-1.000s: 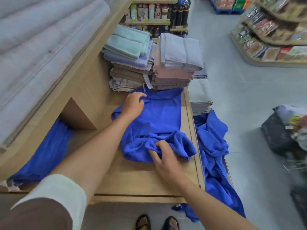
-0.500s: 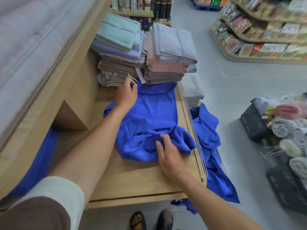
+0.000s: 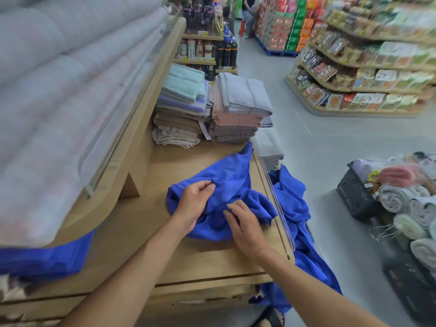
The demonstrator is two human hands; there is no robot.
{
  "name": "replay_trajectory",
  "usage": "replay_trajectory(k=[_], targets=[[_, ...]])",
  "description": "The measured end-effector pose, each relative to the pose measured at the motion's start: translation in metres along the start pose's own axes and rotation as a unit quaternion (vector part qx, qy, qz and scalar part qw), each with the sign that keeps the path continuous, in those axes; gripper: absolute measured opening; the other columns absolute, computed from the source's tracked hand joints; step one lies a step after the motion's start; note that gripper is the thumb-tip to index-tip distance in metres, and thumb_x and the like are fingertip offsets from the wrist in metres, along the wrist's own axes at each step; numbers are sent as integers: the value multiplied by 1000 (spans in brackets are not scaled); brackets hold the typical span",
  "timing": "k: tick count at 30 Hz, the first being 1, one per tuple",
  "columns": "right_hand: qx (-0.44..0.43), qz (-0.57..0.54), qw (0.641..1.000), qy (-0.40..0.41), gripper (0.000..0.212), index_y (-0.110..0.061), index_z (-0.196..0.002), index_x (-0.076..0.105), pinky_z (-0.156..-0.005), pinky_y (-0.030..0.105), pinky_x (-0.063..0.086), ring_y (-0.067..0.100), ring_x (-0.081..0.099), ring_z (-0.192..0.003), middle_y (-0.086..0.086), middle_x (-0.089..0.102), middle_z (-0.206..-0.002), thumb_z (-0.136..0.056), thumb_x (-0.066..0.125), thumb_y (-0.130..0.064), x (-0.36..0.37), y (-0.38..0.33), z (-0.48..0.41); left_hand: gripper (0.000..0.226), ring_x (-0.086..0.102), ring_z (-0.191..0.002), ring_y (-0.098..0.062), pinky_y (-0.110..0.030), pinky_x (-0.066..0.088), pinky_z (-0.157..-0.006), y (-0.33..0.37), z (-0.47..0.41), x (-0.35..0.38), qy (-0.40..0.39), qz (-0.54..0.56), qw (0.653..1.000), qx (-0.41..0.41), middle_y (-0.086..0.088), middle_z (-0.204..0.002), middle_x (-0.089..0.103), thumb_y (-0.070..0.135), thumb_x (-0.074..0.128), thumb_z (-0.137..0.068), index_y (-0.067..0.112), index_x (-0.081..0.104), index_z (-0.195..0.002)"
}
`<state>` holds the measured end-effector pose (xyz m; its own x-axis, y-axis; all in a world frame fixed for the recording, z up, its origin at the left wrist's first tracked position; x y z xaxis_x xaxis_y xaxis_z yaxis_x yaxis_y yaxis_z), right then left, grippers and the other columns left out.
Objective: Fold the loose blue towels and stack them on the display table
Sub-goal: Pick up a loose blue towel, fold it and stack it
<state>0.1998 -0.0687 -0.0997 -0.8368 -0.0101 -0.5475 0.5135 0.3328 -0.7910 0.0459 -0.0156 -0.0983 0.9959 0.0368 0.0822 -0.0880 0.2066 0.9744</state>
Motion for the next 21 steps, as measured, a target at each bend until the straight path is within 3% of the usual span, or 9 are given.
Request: replay_trajectory(k=[4,7,9,11,13,15,17,18,21], targets=[[-88,-10,996,-19,8,-33,-98,58,-73,18,42,6,54,-78,-22,52,-85,-103,53,-29,-14,-44,-9,12,50,-55,0,-13,41,-53,23,17,-7,0,-30,999,16,18,-58,58,20,59,-102,20,71,-104],[-38,8,999,-2,11,-38,-105,60,-67,16,44,3,59,-72,-25,65,-86,-95,62,-37,-29,-58,-31,15,59,-62,4,-11,45,-60,39,29,-7,-22,-21,999,37,16,-67,69,16,57,-103,17,72,-105],[17,15,999,30,12,-36,-99,60,-61,19,45,7,60,-67,-16,68,-84,-91,69,-39,-41,-56,-42,22,62,-64,-6,-16,46,-56,45,37,-8,-33,-14,999,33,6,-72,71,19,56,-104,5,72,-106],[18,25,999,43,16,-34,-87,59,-65,23,48,7,61,-69,-16,68,-84,-90,74,-38,-47,-58,-48,34,60,-71,-26,-28,43,-55,52,43,-10,-51,-12,998,38,-11,-80,67,26,55,-104,-5,67,-102],[4,28,999,38,21,-34,-81,59,-65,24,47,7,57,-64,-15,66,-87,-87,77,-41,-51,-63,-53,25,69,-84,-30,-30,53,-65,63,48,-10,-75,-15,995,61,-11,-95,75,27,60,-102,6,74,-102],[-2,20,999,30,23,-35,-78,60,-64,20,46,7,53,-61,-17,62,-98,-84,78,-49,-58,-71,-59,15,74,-97,-18,-24,58,-78,75,51,-10,-82,-28,993,85,-2,-104,78,22,66,-99,27,79,-102],[-8,5,1000,8,25,-37,-74,60,-65,17,47,6,55,-61,-22,62,-108,-82,75,-55,-67,-82,-66,18,74,-98,-14,-24,57,-80,91,50,-8,-75,-55,989,111,2,-104,78,23,64,-100,34,78,-102],[-11,-7,1000,-10,25,-36,-73,60,-65,18,46,5,55,-61,-22,65,-106,-82,73,-56,-73,-88,-71,18,74,-98,-14,-24,57,-80,102,48,-5,-73,-61,987,129,2,-103,78,23,63,-100,32,78,-102],[-16,-24,998,-49,31,-25,-75,66,-59,15,38,1,49,-60,-13,63,-72,-80,71,-55,-100,-105,-87,18,73,-90,-16,-29,57,-78,142,42,12,-79,-78,974,195,-1,-98,78,22,60,-102,28,76,-101]])
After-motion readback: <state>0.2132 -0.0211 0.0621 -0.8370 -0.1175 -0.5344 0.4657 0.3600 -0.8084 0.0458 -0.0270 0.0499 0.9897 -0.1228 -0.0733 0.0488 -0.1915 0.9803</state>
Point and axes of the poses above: each hand's wrist, its own z-axis away from the middle knuckle, its own x-axis out of the palm, y = z × x, the point moved 6 cm from there along -z, towards the middle knuckle
